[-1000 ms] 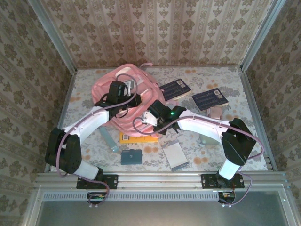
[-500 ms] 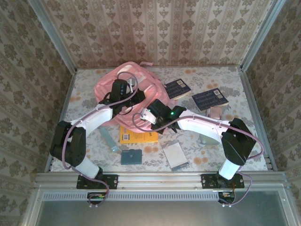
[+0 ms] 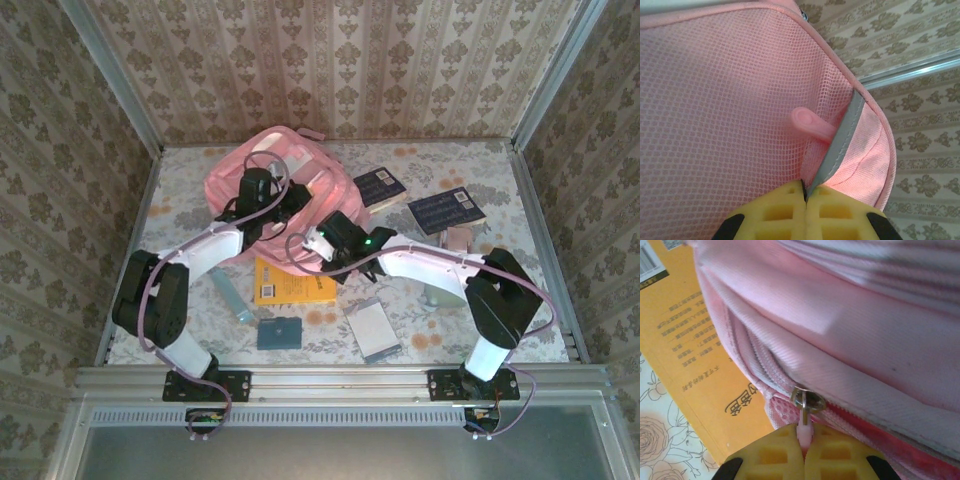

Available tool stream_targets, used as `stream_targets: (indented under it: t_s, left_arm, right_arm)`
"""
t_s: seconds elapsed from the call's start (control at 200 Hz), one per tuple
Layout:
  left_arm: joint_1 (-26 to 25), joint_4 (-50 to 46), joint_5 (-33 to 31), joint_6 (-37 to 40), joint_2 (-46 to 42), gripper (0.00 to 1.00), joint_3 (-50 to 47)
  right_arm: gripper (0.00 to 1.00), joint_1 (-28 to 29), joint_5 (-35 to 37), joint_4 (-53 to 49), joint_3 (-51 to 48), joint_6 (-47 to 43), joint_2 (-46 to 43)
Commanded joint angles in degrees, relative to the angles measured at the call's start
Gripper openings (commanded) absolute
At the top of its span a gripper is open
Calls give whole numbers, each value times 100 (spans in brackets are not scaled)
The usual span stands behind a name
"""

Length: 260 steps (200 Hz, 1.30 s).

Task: Pack books, pencil case, and school supplies into a backpack

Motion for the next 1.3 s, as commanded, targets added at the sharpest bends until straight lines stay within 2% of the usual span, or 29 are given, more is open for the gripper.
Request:
stream_targets:
  t_s: [0.0,0.25,0.34,0.435,0.615,0.72,0.895,1.095,1.295]
  left_arm:
    - [-88,633,-597,-373,-770,0,-121]
    - [-243,-414,-1444,-412,-1484,0,-204]
    - [-292,-636,-1504,-240,-1505,0,-98]
    - [-255,-921,-1207,94,-1233,0,187]
    - [58,-1203,148,264,-376,3,674]
    - [331,-1146,652,194,-107,13,683]
    - [427,-1367,1234,408,115,28,816]
    - [517,-1944,1700,913,202,32,966]
    - [560,-3061,1940,2002,316,38,1252]
  right_arm:
    - [0,-270,-464,585,-66,341,-342]
    - [0,-898,-1098,637,27,-101,-394]
    - [0,-1152,-1634,590,129,-364,-379]
    - [0,-1264,-1968,353,344,-717,-215]
    - [0,-1371,-2430,-54,637,-1101,176]
    - [0,-1422,-2495,39,603,-1111,293]
    - [0,-1434,-2538,72,596,-1115,374]
    - [0,-1451,-2495,34,622,-1194,372]
    - [0,-1451,-2500,38,628,-1220,369]
